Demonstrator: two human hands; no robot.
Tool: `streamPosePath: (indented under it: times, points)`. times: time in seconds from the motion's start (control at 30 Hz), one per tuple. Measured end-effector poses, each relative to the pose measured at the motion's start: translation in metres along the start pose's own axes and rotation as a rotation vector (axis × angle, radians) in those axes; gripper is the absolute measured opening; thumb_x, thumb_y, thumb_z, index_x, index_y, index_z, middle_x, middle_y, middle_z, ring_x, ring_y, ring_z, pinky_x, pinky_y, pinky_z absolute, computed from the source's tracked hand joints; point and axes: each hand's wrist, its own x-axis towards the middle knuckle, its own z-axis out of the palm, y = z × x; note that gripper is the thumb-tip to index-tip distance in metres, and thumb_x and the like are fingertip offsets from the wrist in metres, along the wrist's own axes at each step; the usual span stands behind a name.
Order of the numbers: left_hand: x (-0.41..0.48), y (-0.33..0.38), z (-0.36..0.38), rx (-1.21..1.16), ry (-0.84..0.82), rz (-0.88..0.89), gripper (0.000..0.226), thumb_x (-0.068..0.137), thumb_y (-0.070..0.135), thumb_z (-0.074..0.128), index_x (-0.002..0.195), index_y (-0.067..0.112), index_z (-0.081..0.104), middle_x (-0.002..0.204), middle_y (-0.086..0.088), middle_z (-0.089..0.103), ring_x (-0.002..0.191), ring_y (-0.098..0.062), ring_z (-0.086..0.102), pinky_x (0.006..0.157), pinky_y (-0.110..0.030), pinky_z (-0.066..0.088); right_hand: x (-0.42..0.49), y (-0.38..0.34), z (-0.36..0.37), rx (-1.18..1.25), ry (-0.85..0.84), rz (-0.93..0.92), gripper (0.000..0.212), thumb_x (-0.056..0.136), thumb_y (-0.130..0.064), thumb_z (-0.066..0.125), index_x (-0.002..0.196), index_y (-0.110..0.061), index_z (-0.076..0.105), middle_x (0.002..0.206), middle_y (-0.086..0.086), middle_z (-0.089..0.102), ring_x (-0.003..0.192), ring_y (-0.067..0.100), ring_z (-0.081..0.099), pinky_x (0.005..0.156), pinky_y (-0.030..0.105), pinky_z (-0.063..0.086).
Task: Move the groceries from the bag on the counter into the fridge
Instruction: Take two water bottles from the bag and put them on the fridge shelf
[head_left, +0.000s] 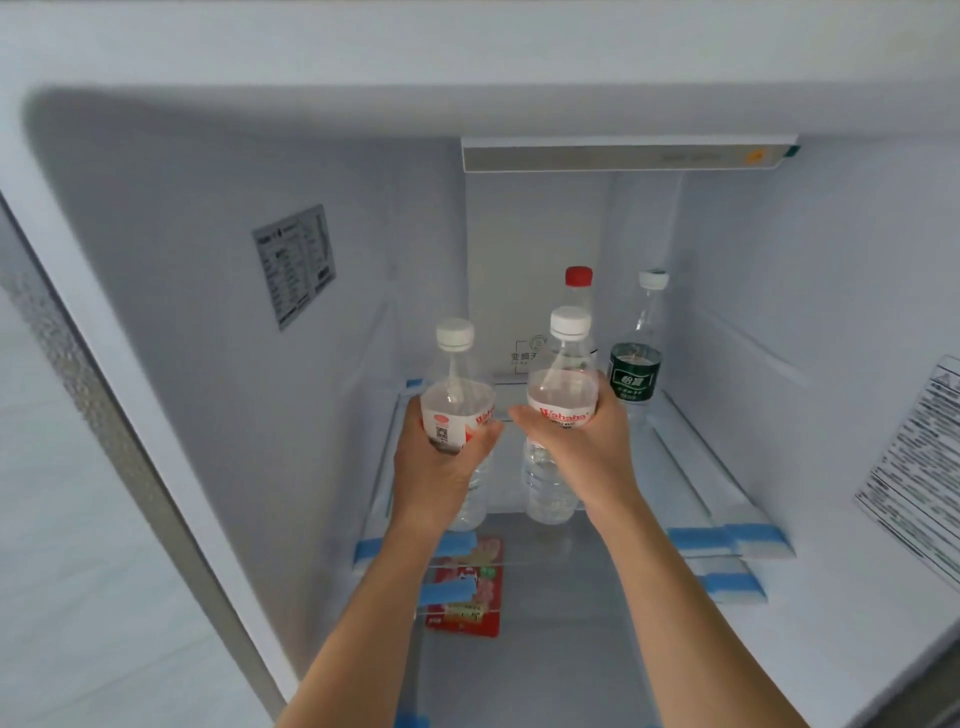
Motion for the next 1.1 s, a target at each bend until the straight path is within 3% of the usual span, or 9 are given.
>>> streamPosePath:
  times: [0.3, 0.43, 0.57, 0.63, 0.77, 0.83, 0.97, 1.1]
  points:
    - [0.013, -0.012, -0.002, 0.054, -0.031, 0.002, 0.060, 0.077, 0.032, 0.080, 0.121, 0.039, 0.041, 0.106, 0.023, 0.055, 0.092, 0.005, 0.057, 0.077, -0.009, 0.044, 0.011, 0.016, 0.008, 0.026, -0.043, 0.020, 0.056, 0.068, -0.018, 0.090, 0.115, -0.026, 0.061, 0.094, -0.007, 0.072, 0.086, 0.005, 0.070, 0.073, 0.026, 0.055]
    - [0.004, -0.020, -0.013, 0.184, -0.125, -0.005, 0.062, 0.076, 0.031, 0.082, 0.117, 0.046, 0.039, 0.106, 0.033, 0.051, 0.092, 0.010, 0.054, 0.073, -0.002, 0.038, 0.008, 0.023, 0.000, -0.050, -0.119, 0.006, 0.066, 0.067, -0.020, 0.091, 0.123, -0.027, 0.056, 0.101, -0.007, 0.072, 0.093, 0.007, 0.070, 0.083, 0.036, 0.060]
    - [-0.007, -0.036, -0.025, 0.267, -0.152, -0.054, 0.054, 0.076, 0.029, 0.083, 0.111, 0.050, 0.047, 0.108, 0.029, 0.056, 0.099, 0.002, 0.055, 0.073, -0.007, 0.038, -0.015, 0.045, -0.019, -0.518, -0.130, -0.006, 0.095, 0.061, -0.053, 0.088, 0.141, -0.033, 0.040, 0.129, -0.005, 0.052, 0.114, 0.010, 0.056, 0.099, 0.040, 0.052]
    - [-0.010, -0.037, -0.026, 0.278, -0.135, -0.087, 0.050, 0.077, 0.030, 0.082, 0.110, 0.048, 0.049, 0.107, 0.027, 0.057, 0.097, 0.001, 0.056, 0.069, -0.006, 0.038, -0.036, 0.055, -0.024, -0.821, -0.037, 0.006, 0.104, 0.061, -0.070, 0.078, 0.146, -0.032, 0.033, 0.128, -0.004, 0.050, 0.112, 0.015, 0.056, 0.094, 0.044, 0.054]
    - [-0.009, -0.034, -0.020, 0.342, -0.118, -0.096, 0.046, 0.080, 0.035, 0.079, 0.114, 0.044, 0.050, 0.112, 0.019, 0.057, 0.101, -0.006, 0.058, 0.080, -0.017, 0.044, -0.049, 0.072, -0.021, -1.079, 0.054, -0.069, 0.074, 0.066, -0.077, 0.069, 0.122, -0.029, 0.060, 0.105, -0.010, 0.070, 0.094, 0.014, 0.064, 0.081, 0.033, 0.053]
    - [-0.006, -0.032, -0.017, 0.382, -0.115, -0.099, 0.043, 0.082, 0.035, 0.077, 0.109, 0.046, 0.046, 0.109, 0.018, 0.056, 0.096, -0.006, 0.056, 0.073, -0.012, 0.041, -0.042, 0.072, -0.016, -1.083, 0.069, -0.083, 0.064, 0.068, -0.073, 0.071, 0.113, -0.027, 0.067, 0.100, -0.010, 0.073, 0.089, 0.015, 0.065, 0.075, 0.031, 0.054]
    - [0.012, -0.033, -0.007, 0.443, -0.058, -0.082, 0.040, 0.081, 0.037, 0.077, 0.112, 0.039, 0.051, 0.123, 0.008, 0.066, 0.110, -0.018, 0.065, 0.081, -0.021, 0.043, -0.022, 0.060, -0.001, -1.050, 0.015, -0.042, 0.055, 0.078, -0.064, 0.069, 0.118, -0.027, 0.066, 0.108, -0.008, 0.073, 0.097, 0.016, 0.067, 0.074, 0.029, 0.053]
    - [0.037, -0.043, 0.007, 0.436, 0.025, -0.051, 0.049, 0.080, 0.034, 0.080, 0.123, 0.026, 0.059, 0.125, 0.003, 0.067, 0.112, -0.021, 0.066, 0.088, -0.029, 0.050, 0.010, 0.059, 0.019, -1.045, -0.040, 0.008, 0.052, 0.084, -0.060, 0.066, 0.119, -0.022, 0.062, 0.109, -0.004, 0.072, 0.096, 0.020, 0.069, 0.071, 0.029, 0.049]
